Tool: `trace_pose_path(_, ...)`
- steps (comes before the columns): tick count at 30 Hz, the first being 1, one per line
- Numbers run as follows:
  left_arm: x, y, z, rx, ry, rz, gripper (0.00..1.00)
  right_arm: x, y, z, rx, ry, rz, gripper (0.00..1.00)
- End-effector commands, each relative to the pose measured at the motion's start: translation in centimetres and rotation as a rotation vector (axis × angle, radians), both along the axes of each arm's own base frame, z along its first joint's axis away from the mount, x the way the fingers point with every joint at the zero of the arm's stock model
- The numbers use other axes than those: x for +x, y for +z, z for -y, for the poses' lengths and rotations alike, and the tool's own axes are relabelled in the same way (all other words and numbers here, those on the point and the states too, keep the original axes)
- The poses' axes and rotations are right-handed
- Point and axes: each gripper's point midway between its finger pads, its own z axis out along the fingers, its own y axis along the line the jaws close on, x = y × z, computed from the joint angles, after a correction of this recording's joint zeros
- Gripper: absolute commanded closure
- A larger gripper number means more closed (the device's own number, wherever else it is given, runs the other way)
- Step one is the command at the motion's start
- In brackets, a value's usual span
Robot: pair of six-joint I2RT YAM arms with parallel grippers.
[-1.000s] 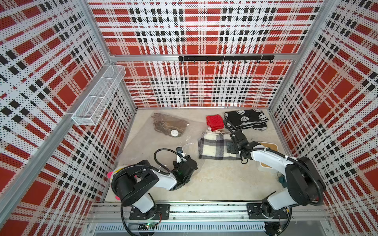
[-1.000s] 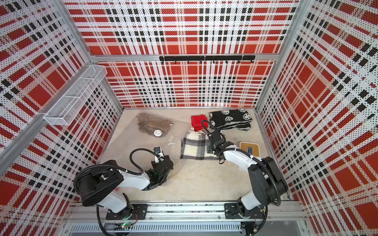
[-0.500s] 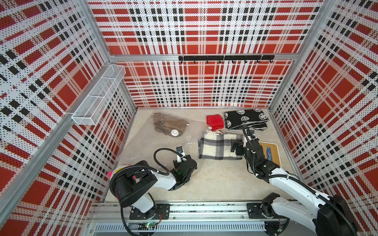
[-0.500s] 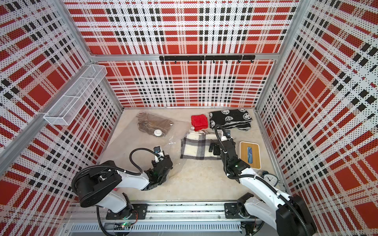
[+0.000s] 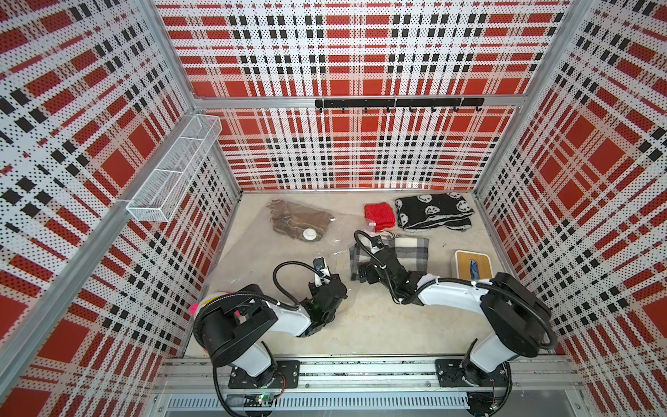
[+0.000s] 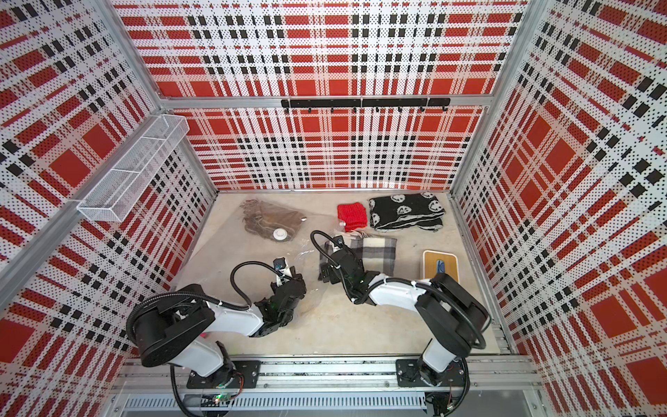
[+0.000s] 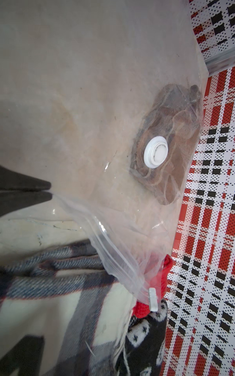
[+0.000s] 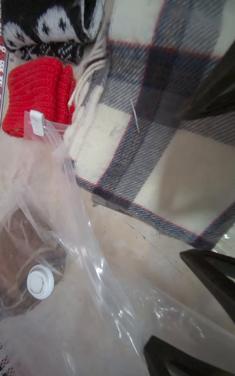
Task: Take the scarf out of the vacuum bag
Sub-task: Adjust the scarf at the center of the board.
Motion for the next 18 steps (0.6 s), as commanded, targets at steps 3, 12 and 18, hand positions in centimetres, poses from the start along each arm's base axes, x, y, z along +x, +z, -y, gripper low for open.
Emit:
trace_pose_path(3, 0.4, 0.7, 0.4, -0.014, -0.011, 0.019, 1.00, 3.9, 0.6, -2.4, -0.015, 0.006, 0.078, 0.00)
trace_pose_path(12, 0.5, 0.2, -0.2, -0.015, -0.004, 0.014, 1.00, 4.4, -4.3, -4.5, -0.012, 0.075, -0.053, 0.07)
trace_pose_path(18, 0.7, -0.1, 0.2, -0.009, -0.017, 0.011, 1.00, 1.7, -6.0, -3.5, -0.058, 0.082, -0.090, 0.13)
